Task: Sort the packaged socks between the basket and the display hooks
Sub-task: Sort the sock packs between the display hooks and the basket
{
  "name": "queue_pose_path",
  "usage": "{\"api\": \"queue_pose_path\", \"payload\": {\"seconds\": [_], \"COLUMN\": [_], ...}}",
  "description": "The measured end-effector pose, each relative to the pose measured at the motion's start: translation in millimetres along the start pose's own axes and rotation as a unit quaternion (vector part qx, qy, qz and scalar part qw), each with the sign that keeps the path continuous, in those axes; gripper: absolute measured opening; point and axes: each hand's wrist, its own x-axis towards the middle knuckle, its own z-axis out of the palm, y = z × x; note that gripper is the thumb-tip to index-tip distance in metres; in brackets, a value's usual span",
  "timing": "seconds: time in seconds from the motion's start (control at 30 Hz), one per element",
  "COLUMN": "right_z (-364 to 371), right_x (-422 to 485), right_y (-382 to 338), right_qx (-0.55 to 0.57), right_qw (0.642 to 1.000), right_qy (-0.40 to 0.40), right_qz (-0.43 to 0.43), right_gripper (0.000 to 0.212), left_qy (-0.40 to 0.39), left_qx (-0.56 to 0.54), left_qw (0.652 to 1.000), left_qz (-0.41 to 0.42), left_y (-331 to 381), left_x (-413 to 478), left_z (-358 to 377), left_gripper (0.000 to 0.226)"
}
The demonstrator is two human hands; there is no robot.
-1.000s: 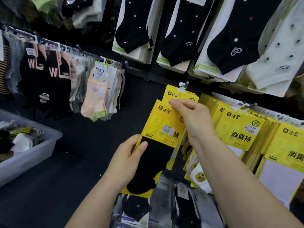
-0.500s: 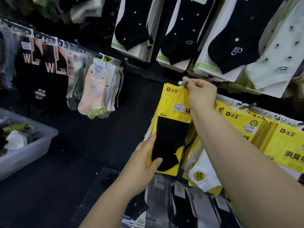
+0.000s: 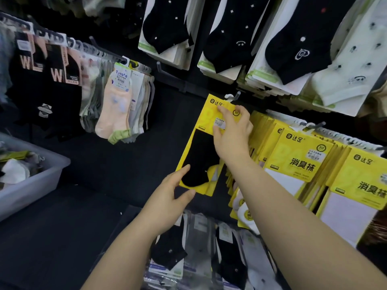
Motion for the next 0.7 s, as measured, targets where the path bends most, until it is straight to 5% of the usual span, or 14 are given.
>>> {"api": "queue_pose_path", "payload": {"seconds": [0.2, 0.4, 0.7], "right_z": [2, -2, 10], "right_x": [36, -4, -149], "right_y": [8, 9, 33], "right_qx": [-0.051, 0.114, 0.269], "right_qw": [0.99, 0.983, 0.889], "right_qy": [-0.118, -0.118, -0.311], "right_qz": [0.061, 0.081, 0.199], "right_gripper": [0.052, 0.045, 0.028], "left_qy": [-0.008, -0.022, -0.091], "left_qx": [-0.026, -0.019, 0.033], "left_qw": [1.0, 0.999, 0.989], "left_qz": [-0.015, -0.027, -0.11], "left_y": [0, -2, -31], "left_x": [0, -3, -39], "left_z": [-2, -5, 12], "left_gripper": [0.054, 0.045, 0.02]}}
